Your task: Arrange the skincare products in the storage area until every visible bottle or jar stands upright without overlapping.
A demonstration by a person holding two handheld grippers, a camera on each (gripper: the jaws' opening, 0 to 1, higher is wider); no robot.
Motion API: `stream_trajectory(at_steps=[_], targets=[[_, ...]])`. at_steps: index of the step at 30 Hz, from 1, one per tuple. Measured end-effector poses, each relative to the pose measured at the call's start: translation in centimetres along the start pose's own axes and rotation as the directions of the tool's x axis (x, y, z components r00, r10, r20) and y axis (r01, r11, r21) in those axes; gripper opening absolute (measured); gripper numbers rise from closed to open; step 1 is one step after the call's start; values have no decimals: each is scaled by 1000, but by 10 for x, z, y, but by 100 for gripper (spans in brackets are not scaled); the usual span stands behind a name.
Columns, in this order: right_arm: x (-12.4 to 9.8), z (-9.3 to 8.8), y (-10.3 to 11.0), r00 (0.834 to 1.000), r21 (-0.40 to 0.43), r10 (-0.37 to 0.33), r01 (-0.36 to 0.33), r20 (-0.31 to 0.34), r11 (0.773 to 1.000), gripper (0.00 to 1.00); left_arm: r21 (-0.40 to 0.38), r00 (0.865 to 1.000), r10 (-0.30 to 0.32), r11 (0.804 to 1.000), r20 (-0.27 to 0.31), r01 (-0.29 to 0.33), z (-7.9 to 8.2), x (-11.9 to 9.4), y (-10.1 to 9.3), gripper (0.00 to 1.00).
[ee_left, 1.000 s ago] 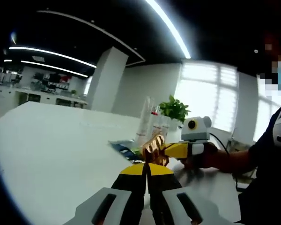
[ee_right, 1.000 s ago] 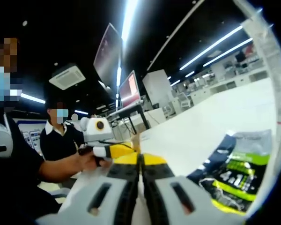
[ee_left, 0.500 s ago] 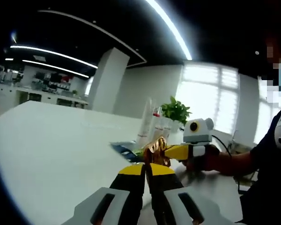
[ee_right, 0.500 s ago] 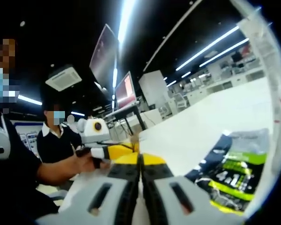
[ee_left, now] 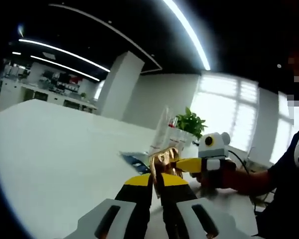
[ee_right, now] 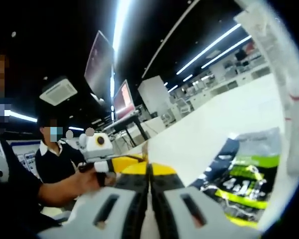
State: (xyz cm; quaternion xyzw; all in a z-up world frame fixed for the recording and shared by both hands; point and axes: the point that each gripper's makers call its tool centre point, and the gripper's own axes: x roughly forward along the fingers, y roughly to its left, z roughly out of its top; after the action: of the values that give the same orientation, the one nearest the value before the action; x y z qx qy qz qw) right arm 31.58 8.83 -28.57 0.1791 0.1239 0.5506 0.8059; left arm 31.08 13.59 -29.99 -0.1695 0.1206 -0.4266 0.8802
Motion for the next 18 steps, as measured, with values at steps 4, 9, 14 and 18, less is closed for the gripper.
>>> stream_trajectory(at_steps=[4,9,14,18], targets=[[0,1,-7,999,42,-33,33,7,999,0,-26,1000,-6,1000,13,6,3,4,4,3],[1,-1,-12,997,60,-77,76,8,995,0,-53,1000,13,999,16,-12,5,11,12,1],[4,-5,-16,995,68,-101,102,-16,992,0,-53,1000,29,998,4,-29,4,15,18,0],[5,-8,-18,992,70,-122,124,-32,990,0,-66,999,43,997,-3,-43,3,15,22,0]])
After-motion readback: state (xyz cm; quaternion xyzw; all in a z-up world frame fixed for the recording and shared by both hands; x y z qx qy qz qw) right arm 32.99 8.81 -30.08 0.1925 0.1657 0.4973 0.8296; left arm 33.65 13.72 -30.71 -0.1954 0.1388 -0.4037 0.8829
